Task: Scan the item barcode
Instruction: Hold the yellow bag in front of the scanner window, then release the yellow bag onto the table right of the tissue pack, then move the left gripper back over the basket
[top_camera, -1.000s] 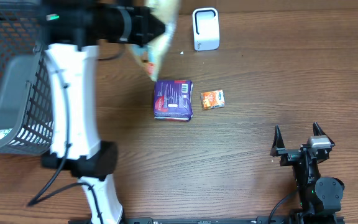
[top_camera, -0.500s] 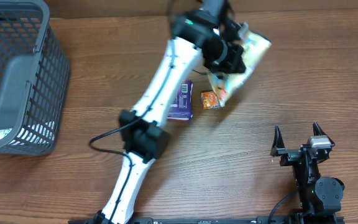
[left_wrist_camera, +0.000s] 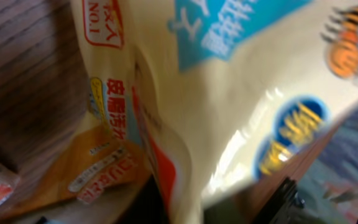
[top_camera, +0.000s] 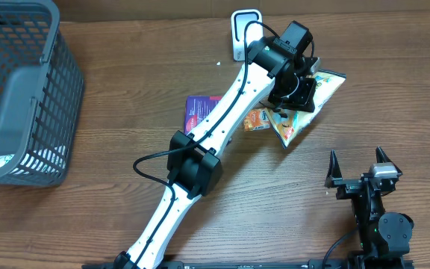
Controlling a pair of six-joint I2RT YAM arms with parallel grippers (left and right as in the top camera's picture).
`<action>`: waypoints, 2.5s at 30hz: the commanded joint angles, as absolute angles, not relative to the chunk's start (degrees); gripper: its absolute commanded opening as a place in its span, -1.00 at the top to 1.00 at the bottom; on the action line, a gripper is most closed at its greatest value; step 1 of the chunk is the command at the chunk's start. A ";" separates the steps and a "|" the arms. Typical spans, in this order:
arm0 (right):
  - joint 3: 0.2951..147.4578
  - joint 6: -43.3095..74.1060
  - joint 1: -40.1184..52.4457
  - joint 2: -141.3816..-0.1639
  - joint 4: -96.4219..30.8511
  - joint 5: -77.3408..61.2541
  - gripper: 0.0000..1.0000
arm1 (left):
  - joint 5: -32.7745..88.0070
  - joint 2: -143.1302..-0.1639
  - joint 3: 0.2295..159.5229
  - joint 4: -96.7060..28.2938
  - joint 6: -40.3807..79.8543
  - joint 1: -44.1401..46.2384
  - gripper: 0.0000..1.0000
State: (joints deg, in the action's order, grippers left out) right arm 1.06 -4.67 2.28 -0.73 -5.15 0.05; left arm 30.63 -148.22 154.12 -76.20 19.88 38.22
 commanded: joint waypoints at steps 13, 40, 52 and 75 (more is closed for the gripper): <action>0.45 -4.34 2.24 -0.16 -4.80 0.36 -1.00 | 36.05 -147.94 155.61 -75.85 20.75 37.41 0.35; 0.45 -4.34 2.24 -0.16 -4.80 0.36 -1.00 | 26.39 -131.55 180.05 -96.82 15.16 14.94 -0.27; 0.45 -4.34 2.24 -0.16 -4.80 0.36 -1.00 | 29.28 -126.45 180.00 -96.82 14.87 -8.27 -0.99; 0.45 -4.34 2.24 -0.16 -4.82 0.36 -1.00 | 10.39 -126.48 177.34 -96.82 22.33 -44.18 -0.99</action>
State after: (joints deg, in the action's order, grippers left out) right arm 1.06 -4.67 2.28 -0.73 -5.15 0.05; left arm 21.45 -127.44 178.91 -96.68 19.46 -44.53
